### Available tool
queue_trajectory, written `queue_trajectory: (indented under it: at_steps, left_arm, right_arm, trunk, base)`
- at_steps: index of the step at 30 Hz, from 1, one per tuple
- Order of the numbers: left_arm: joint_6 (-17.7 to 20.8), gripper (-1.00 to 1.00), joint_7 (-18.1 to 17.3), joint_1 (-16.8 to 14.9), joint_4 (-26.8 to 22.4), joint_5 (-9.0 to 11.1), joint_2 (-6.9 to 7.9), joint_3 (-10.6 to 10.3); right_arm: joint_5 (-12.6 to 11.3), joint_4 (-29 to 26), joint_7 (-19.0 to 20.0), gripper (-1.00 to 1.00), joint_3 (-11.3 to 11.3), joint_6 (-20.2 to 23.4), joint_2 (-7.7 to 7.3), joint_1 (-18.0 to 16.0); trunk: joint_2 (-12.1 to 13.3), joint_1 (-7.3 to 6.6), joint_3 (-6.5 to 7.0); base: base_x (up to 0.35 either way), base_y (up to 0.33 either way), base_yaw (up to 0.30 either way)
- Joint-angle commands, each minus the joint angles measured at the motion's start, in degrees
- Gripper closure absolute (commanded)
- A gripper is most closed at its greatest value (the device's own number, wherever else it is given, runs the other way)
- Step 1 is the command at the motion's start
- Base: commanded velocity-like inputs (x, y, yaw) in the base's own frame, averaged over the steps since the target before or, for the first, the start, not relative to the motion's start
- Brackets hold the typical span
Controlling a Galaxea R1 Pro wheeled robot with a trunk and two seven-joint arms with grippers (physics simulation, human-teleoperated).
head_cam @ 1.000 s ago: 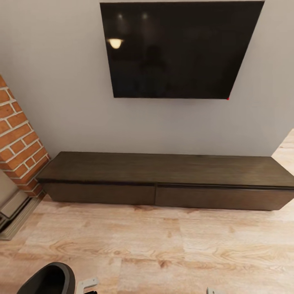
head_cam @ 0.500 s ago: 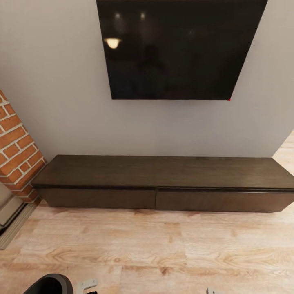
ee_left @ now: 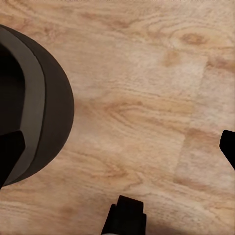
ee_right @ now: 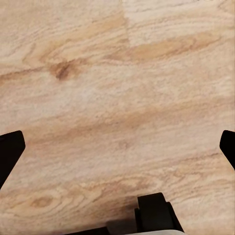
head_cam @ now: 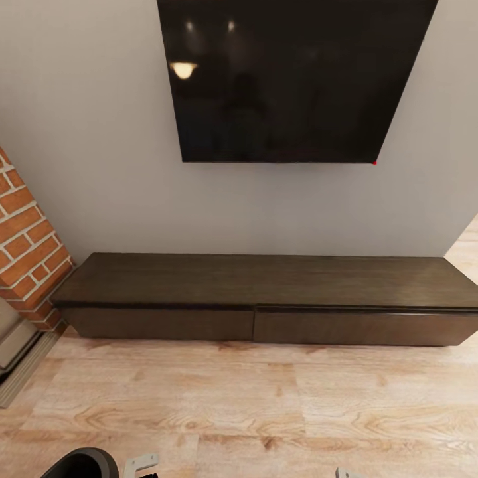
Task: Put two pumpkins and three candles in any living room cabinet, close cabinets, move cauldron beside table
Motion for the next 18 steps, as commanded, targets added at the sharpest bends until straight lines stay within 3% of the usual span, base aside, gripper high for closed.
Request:
queue_trajectory:
  at_steps: [1,14,18]
  left_arm:
    - [-0.21,-1.0,0.1,-0.03,0.04,-0.16,-0.03,0.29]
    - [-0.3,-1.0,0.03,-0.03,-0.12,-0.02,0.18,0.31]
    - [0.4,-1.0,-1.95,-0.03,-1.13,0.23,0.26,0.84]
  right_arm:
    - [-0.54,0.03,-0.36,-1.0,0.48,-0.23,-0.04,-0.03]
    - [-0.63,0.11,-0.4,-1.0,0.4,-0.35,-0.05,-0.03]
    - [-1.08,0.1,-0.1,-1.0,0.23,-0.47,-0.56,-0.03]
  trunk:
    - [-0.02,0.0,-0.04]
    - [-0.02,0.0,-0.04]
    - [-0.02,0.0,-0.04]
  base:
    - [0.064,0.0,0.0]
    - [0.093,0.0,0.0]
    - [0.023,0.0,0.0]
